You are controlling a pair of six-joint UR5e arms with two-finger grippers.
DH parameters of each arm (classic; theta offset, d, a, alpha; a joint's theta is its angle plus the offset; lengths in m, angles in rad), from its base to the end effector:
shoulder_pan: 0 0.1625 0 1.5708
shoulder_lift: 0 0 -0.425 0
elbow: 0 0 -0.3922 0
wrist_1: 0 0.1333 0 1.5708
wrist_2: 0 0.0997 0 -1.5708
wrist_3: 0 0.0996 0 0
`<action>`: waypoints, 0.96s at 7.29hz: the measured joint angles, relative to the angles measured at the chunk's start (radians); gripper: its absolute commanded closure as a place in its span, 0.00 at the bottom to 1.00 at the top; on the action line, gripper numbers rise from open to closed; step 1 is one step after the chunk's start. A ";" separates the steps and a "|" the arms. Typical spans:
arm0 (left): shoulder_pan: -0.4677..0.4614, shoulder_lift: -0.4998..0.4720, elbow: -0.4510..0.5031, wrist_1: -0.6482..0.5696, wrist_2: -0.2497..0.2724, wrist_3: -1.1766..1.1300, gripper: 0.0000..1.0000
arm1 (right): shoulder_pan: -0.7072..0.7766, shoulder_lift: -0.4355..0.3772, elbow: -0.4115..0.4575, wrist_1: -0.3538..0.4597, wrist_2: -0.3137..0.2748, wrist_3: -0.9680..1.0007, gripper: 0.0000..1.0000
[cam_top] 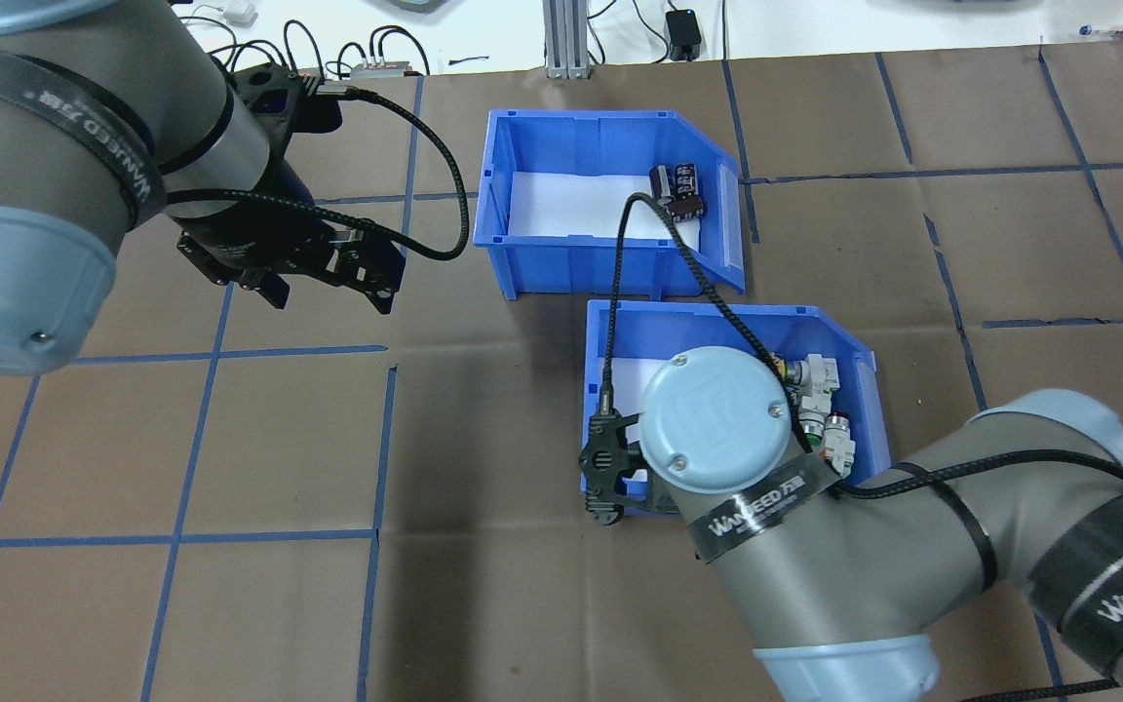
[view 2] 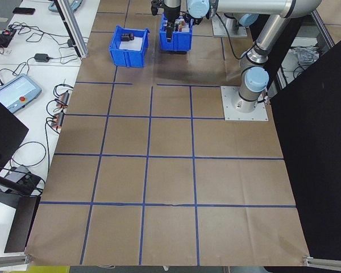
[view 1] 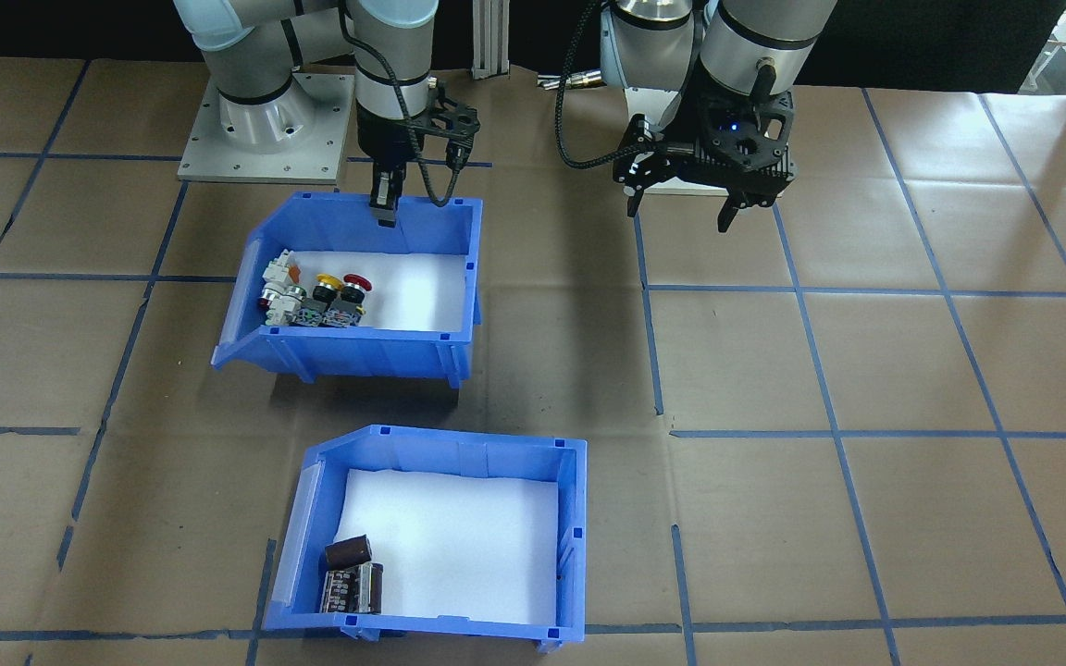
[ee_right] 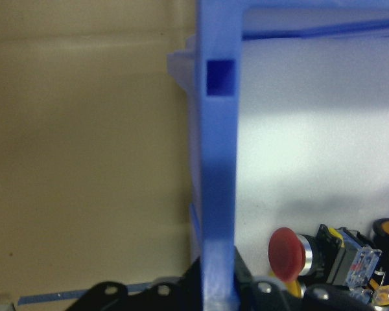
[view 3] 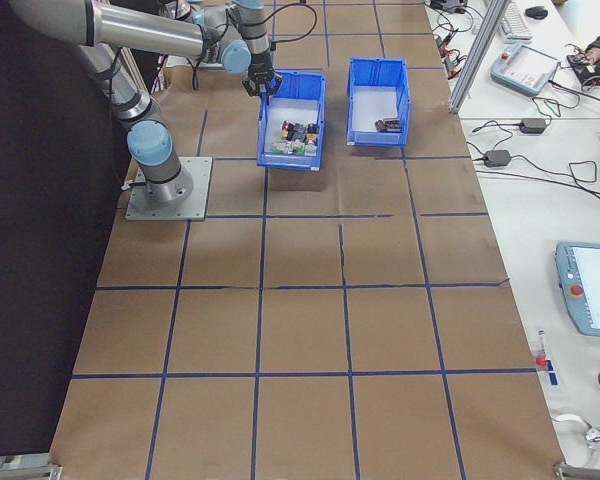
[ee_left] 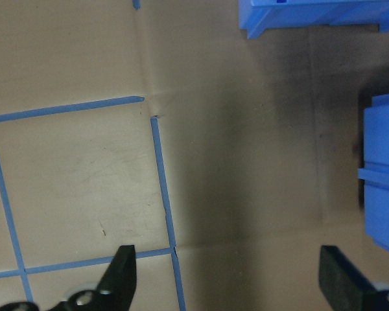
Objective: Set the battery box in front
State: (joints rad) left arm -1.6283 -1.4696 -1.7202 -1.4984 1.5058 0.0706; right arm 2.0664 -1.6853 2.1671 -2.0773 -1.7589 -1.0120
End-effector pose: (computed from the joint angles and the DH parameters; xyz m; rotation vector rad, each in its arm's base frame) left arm -0.1655 -0.4421 0.4695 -0.1981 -3.0701 0.0379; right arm 0.2916 -0.2983 0.3076 2.0187 -2.1555 -0.0359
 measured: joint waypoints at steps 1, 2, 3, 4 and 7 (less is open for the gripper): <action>0.012 0.005 -0.002 -0.013 0.001 0.004 0.00 | 0.052 0.051 -0.030 -0.013 -0.021 0.045 1.00; 0.016 0.008 -0.004 -0.021 0.002 0.001 0.00 | 0.080 0.087 -0.047 -0.035 -0.040 0.067 1.00; 0.018 0.010 -0.005 -0.026 0.003 -0.004 0.00 | 0.093 0.103 -0.052 -0.054 -0.049 0.076 1.00; 0.019 0.011 -0.005 -0.029 0.004 -0.007 0.00 | 0.101 0.109 -0.053 -0.065 -0.049 0.080 1.00; 0.030 0.013 -0.004 -0.047 0.017 -0.009 0.00 | 0.129 0.114 -0.050 -0.073 -0.045 0.083 0.75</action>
State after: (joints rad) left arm -1.5981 -1.4569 -1.7244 -1.5457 1.5233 0.0611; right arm 2.1957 -1.5709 2.1176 -2.1502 -1.8040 -0.9293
